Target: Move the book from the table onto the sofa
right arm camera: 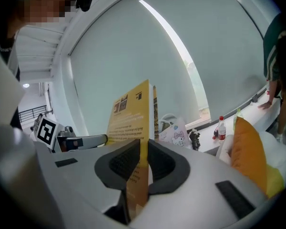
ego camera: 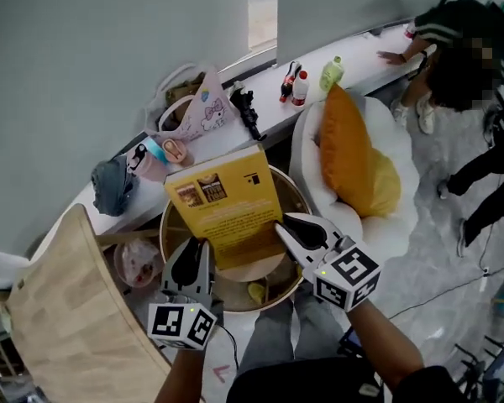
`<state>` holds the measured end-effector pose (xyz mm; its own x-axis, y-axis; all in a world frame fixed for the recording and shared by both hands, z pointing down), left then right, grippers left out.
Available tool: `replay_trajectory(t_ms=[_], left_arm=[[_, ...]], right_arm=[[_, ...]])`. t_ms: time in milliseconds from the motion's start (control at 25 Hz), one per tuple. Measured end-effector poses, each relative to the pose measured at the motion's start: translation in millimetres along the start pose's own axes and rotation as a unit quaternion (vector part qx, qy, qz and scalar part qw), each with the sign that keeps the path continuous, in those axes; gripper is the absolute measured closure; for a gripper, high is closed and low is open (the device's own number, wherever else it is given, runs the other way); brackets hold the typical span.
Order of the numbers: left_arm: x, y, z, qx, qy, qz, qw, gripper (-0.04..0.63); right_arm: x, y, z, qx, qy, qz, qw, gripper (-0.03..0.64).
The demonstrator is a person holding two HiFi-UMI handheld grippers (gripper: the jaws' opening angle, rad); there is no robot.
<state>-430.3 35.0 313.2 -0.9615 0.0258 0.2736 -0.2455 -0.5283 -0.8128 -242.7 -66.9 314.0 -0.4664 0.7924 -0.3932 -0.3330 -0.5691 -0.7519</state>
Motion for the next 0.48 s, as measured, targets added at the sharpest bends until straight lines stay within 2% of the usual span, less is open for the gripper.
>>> replay_trajectory(t_ms=[200, 360, 480], left_arm=[[-59, 40, 16, -0.009, -0.050, 0.048, 0.9975, 0.511], [-73, 51, 27, -0.017, -0.097, 0.069, 0.9927, 0.511], [-116, 60, 44, -0.017, -0.129, 0.089, 0.9875, 0.511]], right_arm=[[-22, 16, -69, -0.036, -0.043, 0.015, 0.998, 0.558], [-25, 19, -90, -0.050, -0.082, 0.017, 0.995, 0.559], [-49, 15, -131, -0.066, -0.105, 0.029, 0.992, 0.560]])
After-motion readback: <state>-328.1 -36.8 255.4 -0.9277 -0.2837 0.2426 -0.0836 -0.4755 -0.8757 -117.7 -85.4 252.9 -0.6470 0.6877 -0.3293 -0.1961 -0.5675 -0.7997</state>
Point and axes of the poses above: the fingertips, and each gripper's own axes: z forward along the fingers, x to its left, y out of its top, the point moved 6 cm from there along -z, backward along the fingers, and after that the axes turned 12 degrees about x, right-handed, at the moved point
